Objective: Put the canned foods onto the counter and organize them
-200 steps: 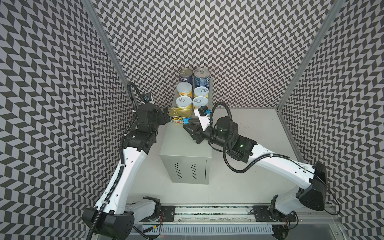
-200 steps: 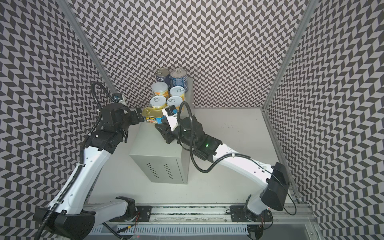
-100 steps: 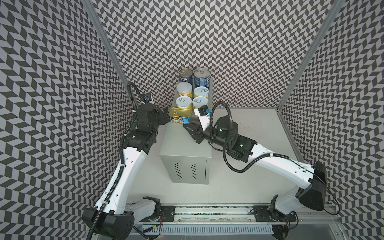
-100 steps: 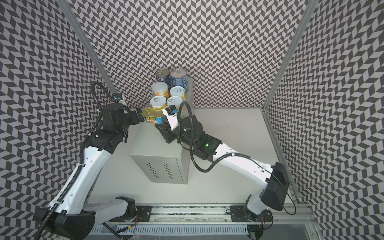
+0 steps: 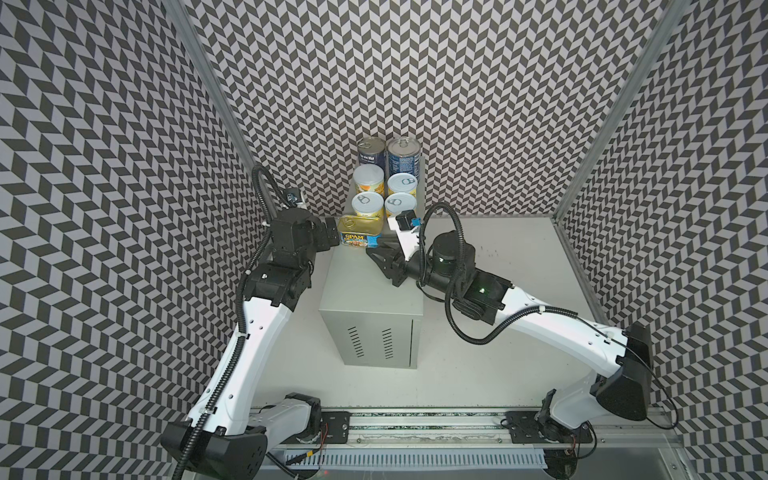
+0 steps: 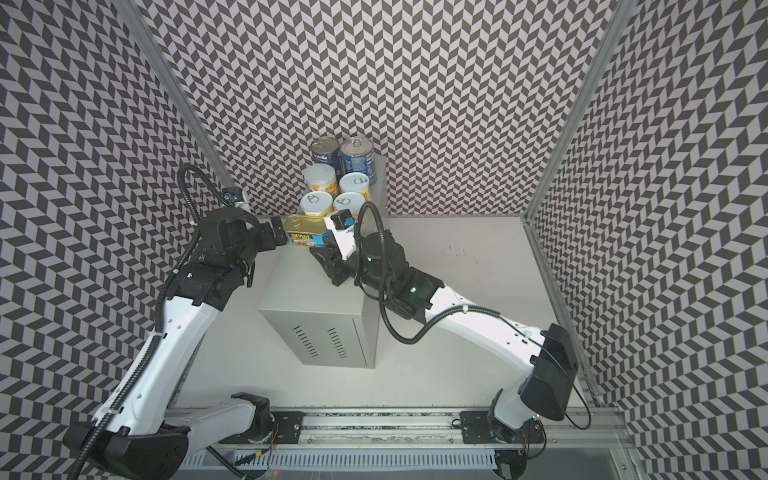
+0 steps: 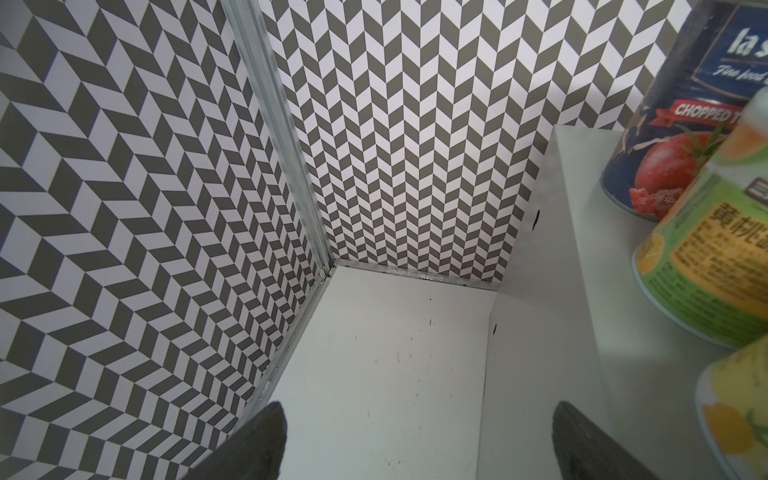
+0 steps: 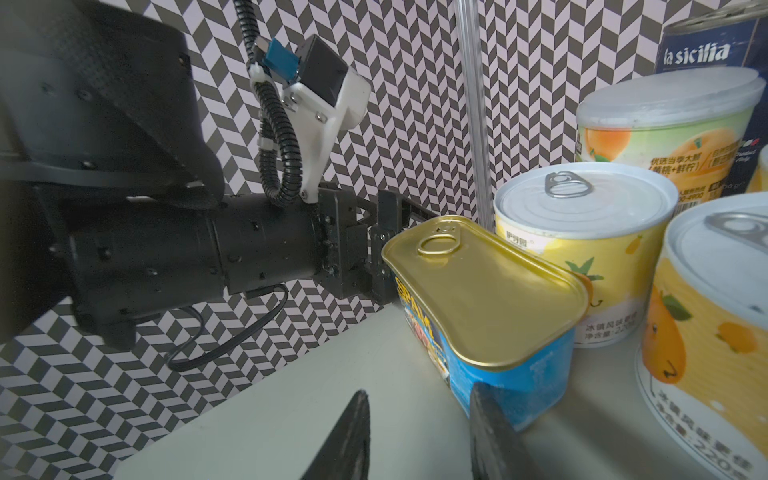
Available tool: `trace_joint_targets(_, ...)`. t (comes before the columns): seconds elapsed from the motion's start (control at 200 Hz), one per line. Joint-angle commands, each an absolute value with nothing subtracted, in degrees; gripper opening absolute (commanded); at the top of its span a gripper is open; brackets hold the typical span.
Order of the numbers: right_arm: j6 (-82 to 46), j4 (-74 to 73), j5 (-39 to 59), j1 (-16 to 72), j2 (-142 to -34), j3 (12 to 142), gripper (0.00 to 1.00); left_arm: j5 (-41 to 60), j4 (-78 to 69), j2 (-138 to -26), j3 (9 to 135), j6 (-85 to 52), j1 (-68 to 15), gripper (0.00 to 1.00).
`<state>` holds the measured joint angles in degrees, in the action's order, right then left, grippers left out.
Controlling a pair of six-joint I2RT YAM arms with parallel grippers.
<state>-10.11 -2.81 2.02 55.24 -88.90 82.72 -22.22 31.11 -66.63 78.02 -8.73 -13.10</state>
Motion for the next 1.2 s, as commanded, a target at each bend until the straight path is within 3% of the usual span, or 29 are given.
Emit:
trace_joint_targets(0.0, -11.89, 6.80, 1.22, 54.67, -92.38, 80.74, 0.39, -22.76, 31.64, -65.83, 79.89, -10.03, -13.45, 1.00)
trace_joint_targets(0.491, -10.28, 2.55, 4.58, 54.72, -83.67, 71.55, 0.48, -24.05, 31.72, -66.35, 80.36, -9.84, -13.27, 1.00)
trace_joint_targets(0.571, -10.31, 3.32, 3.33, 54.68, -80.89, 69.70, 0.55, -24.79, 32.14, -66.46, 81.28, -10.00, -13.23, 1.00)
trace_joint_targets(0.746, -10.61, 6.82, -2.52, 54.74, -73.44, 66.51, 0.84, -25.66, 33.42, -66.30, 84.27, -10.11, -13.15, 1.00)
trace_joint_targets(0.846, -11.09, 10.88, -8.04, 54.66, -70.23, 66.27, 0.93, -24.75, 34.22, -65.37, 85.73, -10.46, -13.18, 1.00)
trace_joint_targets(0.946, -12.48, 15.11, -13.28, 54.09, -68.00, 66.51, 0.98, -22.21, 34.63, -64.18, 86.89, -9.40, -13.27, 1.00)
trace_joint_targets(1.192, -15.42, 20.91, -16.79, 48.03, -63.04, 65.16, 0.99, -22.39, 34.24, -62.59, 89.10, -5.85, -12.55, 1.00)
